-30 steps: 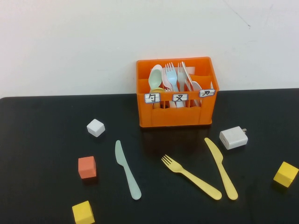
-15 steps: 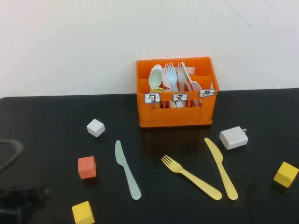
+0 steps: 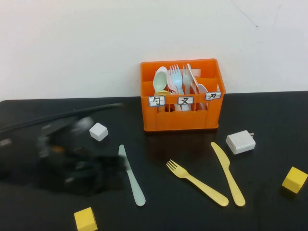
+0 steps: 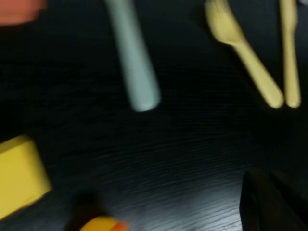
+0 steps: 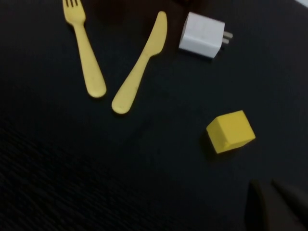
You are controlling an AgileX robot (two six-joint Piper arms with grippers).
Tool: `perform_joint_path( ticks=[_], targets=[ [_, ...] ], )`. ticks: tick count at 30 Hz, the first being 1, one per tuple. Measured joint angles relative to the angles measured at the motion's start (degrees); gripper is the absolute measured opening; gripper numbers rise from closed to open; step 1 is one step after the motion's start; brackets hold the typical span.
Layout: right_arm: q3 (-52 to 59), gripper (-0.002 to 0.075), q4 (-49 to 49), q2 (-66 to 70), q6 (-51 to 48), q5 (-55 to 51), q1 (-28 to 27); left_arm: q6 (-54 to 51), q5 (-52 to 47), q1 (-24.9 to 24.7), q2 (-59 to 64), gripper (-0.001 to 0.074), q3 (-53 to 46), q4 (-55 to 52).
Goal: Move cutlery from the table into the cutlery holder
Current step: Pick up the knife
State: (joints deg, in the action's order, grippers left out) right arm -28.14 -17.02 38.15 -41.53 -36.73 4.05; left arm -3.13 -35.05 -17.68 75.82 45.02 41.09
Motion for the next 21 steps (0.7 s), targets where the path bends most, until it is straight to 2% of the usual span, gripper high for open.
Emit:
perform_joint_path(
  ticks=[3,7,12,15,18,21],
  targets=[
    [0.65,-0.0002,0.0,0.0,-0.12,0.0,0.0,5.02,0.15,-5.28,5.88,-0.0001,5.48,-5.4],
    [1.12,-0.0002,-0.12,0.0,-0.2,0.0,0.0,21.41,-0.22,-9.88,13.2,-0.0001,12.25,-22.06],
    [1.12,-0.0002,-0.34,0.0,-0.2,0.22,0.0,43.84,-3.0,-12.88,20.65,-0.0001,18.11,-40.42],
    [1.12,-0.0002,-0.34,0.0,-0.2,0.22,0.0,53.54,-5.66,-13.57,24.79,0.0006,20.73,-46.6],
    [1.12,-0.0002,-0.62,0.0,-0.2,0.22,0.0,56.7,-6.66,-13.57,28.62,0.006,22.88,-48.19],
    [1.12,-0.0002,-0.84,0.0,-0.2,0.22,0.0,57.54,-7.59,-13.57,32.18,0.0183,24.98,-47.93]
  ],
)
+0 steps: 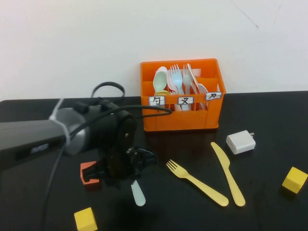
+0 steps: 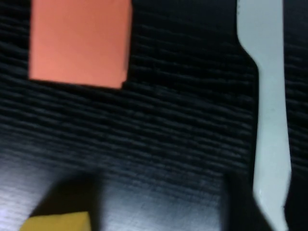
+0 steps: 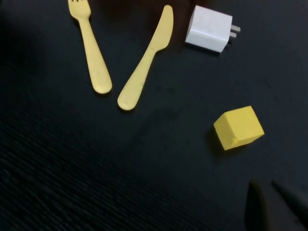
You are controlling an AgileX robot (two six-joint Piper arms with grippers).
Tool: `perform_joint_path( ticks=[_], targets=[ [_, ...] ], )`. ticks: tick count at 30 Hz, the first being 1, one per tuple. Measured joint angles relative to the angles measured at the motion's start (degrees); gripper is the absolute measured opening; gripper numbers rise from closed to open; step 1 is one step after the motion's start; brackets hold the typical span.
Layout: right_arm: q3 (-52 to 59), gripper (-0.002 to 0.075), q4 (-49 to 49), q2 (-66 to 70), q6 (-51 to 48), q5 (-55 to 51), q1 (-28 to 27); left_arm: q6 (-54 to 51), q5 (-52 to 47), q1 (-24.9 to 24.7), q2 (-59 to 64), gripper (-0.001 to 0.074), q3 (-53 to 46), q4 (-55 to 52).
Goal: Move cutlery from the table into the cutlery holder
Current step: Pick up the knife
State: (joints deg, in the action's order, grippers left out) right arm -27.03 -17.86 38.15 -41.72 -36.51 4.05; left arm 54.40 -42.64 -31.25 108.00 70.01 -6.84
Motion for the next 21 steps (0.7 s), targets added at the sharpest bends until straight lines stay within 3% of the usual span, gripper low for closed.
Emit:
perform_joint_path(
  ticks=[3,6,21],
  targets=[
    [0.0,-0.0002,-0.13,0.0,0.0,0.0,0.0,0.03,-0.27,0.0,2.77,0.0312,2.34,0.21],
    [0.0,-0.0002,-0.16,0.0,0.0,0.0,0.0,0.03,-0.27,0.0,4.79,0.0374,4.76,0.39],
    [0.0,-0.0002,-1.22,0.0,0.0,0.34,0.0,1.92,-0.66,0.0,10.46,0.0398,8.26,1.33]
  ],
)
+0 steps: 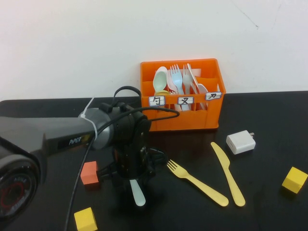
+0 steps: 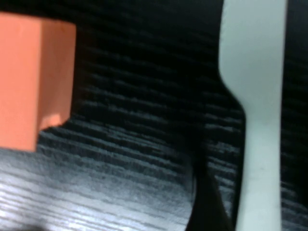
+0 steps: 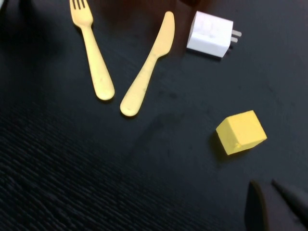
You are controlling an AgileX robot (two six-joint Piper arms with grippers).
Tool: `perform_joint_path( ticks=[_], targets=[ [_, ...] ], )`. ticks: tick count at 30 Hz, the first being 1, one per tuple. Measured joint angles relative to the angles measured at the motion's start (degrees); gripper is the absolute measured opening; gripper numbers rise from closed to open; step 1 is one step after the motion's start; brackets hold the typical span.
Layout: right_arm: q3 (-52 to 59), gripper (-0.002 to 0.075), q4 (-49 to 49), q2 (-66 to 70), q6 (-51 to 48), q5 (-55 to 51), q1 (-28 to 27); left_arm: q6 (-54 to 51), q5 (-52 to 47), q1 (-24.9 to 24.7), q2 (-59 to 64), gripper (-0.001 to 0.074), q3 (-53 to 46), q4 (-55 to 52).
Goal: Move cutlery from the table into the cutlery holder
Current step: Pick up the knife
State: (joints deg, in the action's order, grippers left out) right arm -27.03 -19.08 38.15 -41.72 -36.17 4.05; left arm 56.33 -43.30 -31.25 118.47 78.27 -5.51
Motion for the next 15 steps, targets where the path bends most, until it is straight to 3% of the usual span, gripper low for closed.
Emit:
perform_joint_path(
  ticks=[4,9,15],
  targets=[
    [0.0,-0.0002,-0.27,0.0,0.0,0.0,0.0,0.0,-0.17,0.0,0.11,0.0356,0.09,0.49],
    [0.0,-0.0002,-0.62,0.0,0.0,0.0,0.0,0.0,-0.44,0.0,0.11,0.0146,0.09,0.36],
    [0.0,-0.0002,-0.74,0.0,-0.87,0.0,0.0,0.0,-0.61,0.0,0.11,0.013,0.09,0.36]
  ],
)
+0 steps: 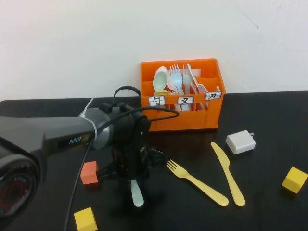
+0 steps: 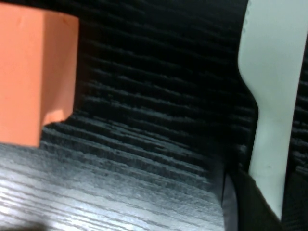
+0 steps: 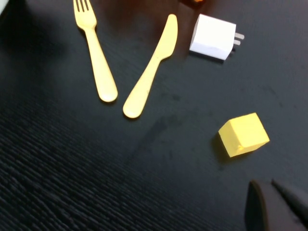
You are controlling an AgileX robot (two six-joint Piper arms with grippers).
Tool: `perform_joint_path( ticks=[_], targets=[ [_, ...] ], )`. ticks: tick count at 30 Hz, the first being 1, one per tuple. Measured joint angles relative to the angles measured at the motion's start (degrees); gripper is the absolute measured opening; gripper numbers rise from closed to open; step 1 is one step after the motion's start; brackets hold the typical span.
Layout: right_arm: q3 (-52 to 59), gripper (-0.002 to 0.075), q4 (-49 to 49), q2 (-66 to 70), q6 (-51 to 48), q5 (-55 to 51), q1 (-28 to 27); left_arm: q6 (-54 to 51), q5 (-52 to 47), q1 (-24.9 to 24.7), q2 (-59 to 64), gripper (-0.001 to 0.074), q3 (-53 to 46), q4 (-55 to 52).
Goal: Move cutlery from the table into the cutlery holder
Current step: Pick up the knife, then place the knife on the box
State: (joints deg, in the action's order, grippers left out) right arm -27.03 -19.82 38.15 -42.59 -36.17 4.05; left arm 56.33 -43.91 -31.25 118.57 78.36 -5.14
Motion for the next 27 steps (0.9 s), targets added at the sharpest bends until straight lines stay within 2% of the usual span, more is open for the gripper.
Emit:
perform_joint_path(
  ticks=[7,11,19,27],
  targets=[
    [0.0,-0.0002,0.0,0.0,-0.22,0.0,0.0,0.86,-1.73,0.44,0.0,0.013,0.0,-1.54],
    [0.0,-0.0002,0.0,0.0,-0.22,-0.22,0.0,5.03,-2.23,0.44,-0.86,0.013,0.0,-5.65],
    [0.0,-0.0002,-0.1,0.0,-0.22,-0.33,0.0,6.74,-2.36,0.44,-8.05,0.013,0.0,-14.01],
    [0.0,-0.0002,-0.1,0.0,-0.22,-0.33,0.0,17.38,-3.39,0.44,-16.23,0.013,0.0,-33.1]
  ],
)
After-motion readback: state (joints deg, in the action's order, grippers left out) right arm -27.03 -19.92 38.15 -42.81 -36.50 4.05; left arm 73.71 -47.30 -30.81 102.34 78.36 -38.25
